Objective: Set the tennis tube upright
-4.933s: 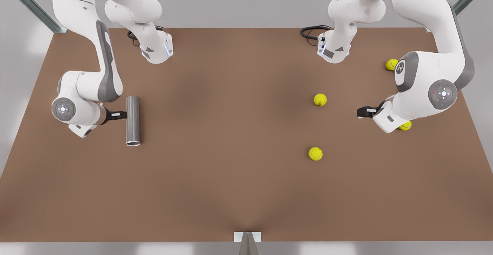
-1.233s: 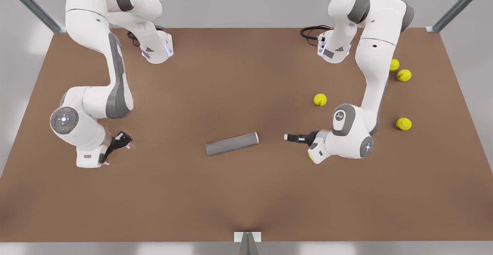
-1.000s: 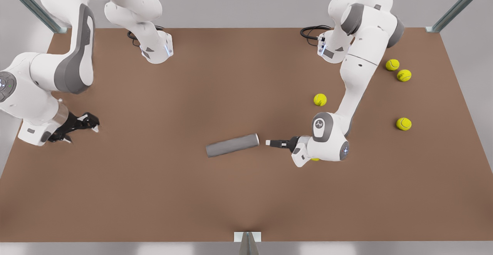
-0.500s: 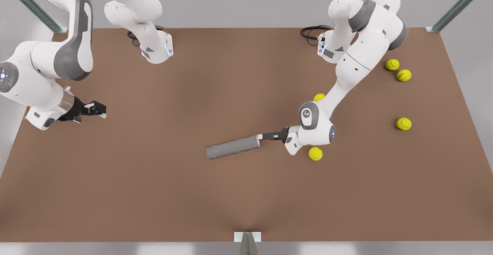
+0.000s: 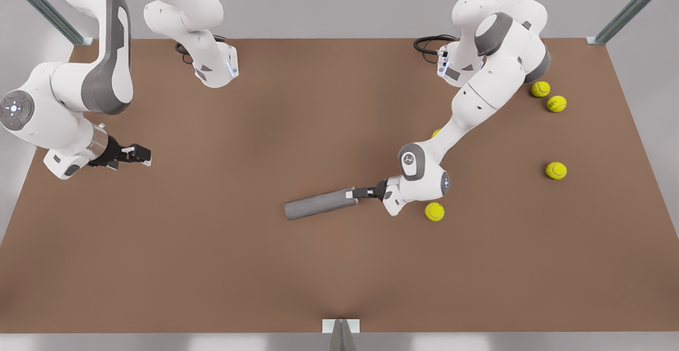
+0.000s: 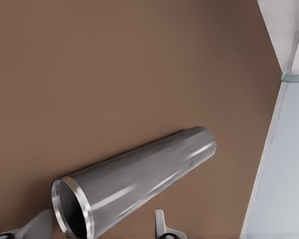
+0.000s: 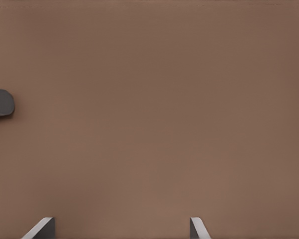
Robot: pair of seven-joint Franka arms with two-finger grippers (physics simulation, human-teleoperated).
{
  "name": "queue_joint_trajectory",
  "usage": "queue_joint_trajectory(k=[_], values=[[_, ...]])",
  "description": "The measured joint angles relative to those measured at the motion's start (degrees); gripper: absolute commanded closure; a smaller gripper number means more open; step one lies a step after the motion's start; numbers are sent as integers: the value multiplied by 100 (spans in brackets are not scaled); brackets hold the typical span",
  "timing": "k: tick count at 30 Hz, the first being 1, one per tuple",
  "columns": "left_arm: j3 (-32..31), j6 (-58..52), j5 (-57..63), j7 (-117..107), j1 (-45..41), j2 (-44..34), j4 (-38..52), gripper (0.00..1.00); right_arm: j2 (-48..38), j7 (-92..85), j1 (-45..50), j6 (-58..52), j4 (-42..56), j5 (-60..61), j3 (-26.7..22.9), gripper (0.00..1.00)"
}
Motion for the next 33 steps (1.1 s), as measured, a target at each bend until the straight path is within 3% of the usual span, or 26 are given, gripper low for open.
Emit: queue_joint_trajectory(k=[11, 21, 33], values=[[-121, 257, -17, 131, -280, 274, 232, 0, -8, 142, -78, -290, 940, -143, -36, 0], [-245, 382, -50, 191, -340, 494, 553, 0, 161, 215, 5, -449, 946, -201, -1, 0], [-859, 375, -216, 220, 71, 480, 536, 0, 293, 261, -15, -481, 937, -211, -1, 0]])
